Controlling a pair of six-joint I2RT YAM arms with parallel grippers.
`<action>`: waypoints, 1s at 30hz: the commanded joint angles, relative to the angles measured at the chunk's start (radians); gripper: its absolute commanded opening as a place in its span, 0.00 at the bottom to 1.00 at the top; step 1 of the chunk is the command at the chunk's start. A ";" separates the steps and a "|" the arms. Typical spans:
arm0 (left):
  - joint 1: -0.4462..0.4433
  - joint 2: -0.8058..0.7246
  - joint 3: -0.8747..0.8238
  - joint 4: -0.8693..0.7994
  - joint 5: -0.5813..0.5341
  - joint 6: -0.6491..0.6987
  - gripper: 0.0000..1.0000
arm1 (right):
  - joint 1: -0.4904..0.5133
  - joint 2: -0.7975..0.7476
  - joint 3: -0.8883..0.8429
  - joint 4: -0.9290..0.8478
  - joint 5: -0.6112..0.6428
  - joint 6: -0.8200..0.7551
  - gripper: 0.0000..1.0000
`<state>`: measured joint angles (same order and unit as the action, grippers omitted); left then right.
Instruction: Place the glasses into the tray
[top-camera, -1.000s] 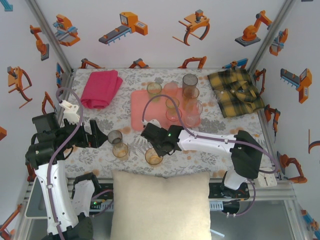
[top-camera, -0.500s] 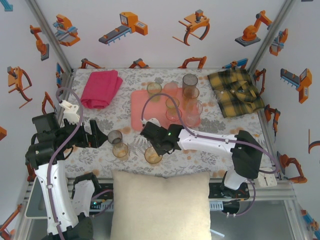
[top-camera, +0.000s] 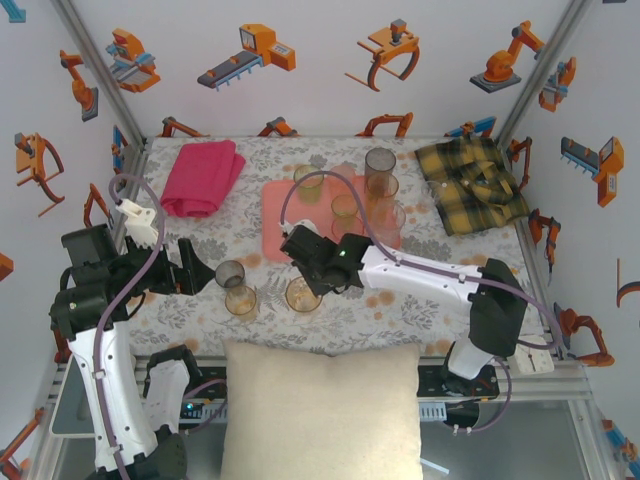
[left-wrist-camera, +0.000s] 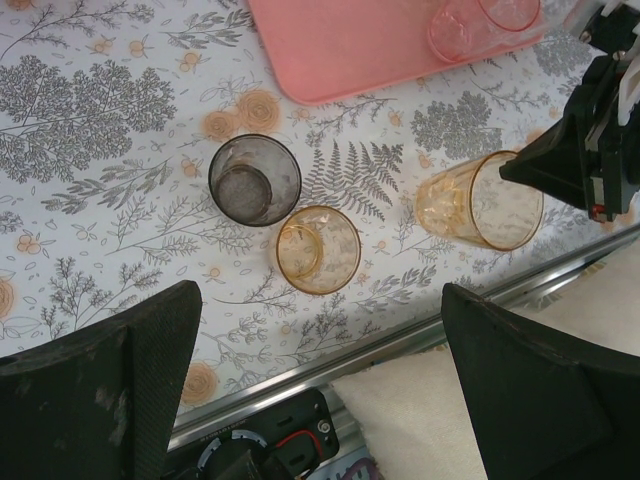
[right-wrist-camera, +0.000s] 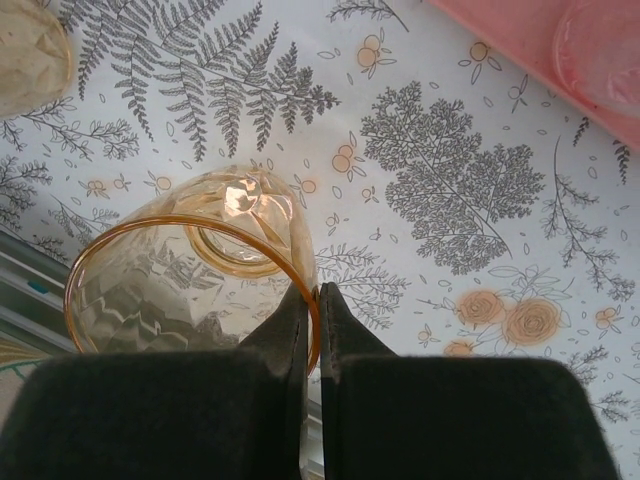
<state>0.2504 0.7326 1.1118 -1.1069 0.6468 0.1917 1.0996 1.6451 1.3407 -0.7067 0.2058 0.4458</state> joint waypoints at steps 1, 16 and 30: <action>0.006 -0.014 0.023 0.005 0.020 -0.011 0.97 | -0.031 -0.027 0.061 -0.016 -0.022 -0.046 0.03; 0.012 -0.015 0.038 0.003 0.022 -0.010 0.97 | -0.267 0.103 0.321 -0.028 -0.114 -0.191 0.03; 0.021 -0.026 0.040 -0.001 0.027 -0.012 0.97 | -0.368 0.305 0.528 -0.004 -0.093 -0.235 0.04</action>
<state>0.2638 0.7174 1.1259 -1.1072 0.6479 0.1913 0.7444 1.9305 1.8221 -0.7269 0.1051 0.2302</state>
